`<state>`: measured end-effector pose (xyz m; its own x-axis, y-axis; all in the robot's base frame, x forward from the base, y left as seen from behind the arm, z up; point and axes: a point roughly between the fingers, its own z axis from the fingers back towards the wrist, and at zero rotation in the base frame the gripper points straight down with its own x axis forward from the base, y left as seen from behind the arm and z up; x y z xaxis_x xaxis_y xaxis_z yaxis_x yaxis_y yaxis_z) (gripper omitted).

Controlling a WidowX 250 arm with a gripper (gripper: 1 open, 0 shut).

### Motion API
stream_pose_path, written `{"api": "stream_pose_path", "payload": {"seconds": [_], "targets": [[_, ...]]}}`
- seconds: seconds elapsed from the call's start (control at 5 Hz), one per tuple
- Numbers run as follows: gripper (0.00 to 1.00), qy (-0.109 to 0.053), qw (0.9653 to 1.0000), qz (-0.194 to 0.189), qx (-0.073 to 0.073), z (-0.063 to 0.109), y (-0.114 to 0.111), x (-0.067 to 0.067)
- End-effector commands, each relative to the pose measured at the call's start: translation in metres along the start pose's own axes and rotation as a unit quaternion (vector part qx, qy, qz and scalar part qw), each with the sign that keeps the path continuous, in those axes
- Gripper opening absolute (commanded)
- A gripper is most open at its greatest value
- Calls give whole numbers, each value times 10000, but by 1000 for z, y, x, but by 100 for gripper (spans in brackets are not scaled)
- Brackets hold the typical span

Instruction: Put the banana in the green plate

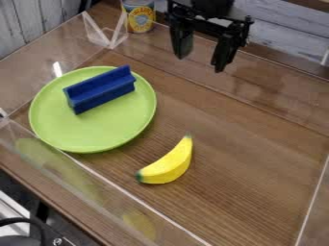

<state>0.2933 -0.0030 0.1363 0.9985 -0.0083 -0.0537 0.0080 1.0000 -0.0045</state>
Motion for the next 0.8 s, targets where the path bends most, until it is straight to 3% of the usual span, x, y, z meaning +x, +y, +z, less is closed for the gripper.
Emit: {"api": "stream_pose_path", "payload": {"seconds": [0.0,0.2,0.6], "targets": [[100,144,9998,-141,-5,-11,-3,-8],[100,137,9978,-649,-9,-18,-10,-33],[100,-9,9908,-1351,25,-34,-15,-70]]}}
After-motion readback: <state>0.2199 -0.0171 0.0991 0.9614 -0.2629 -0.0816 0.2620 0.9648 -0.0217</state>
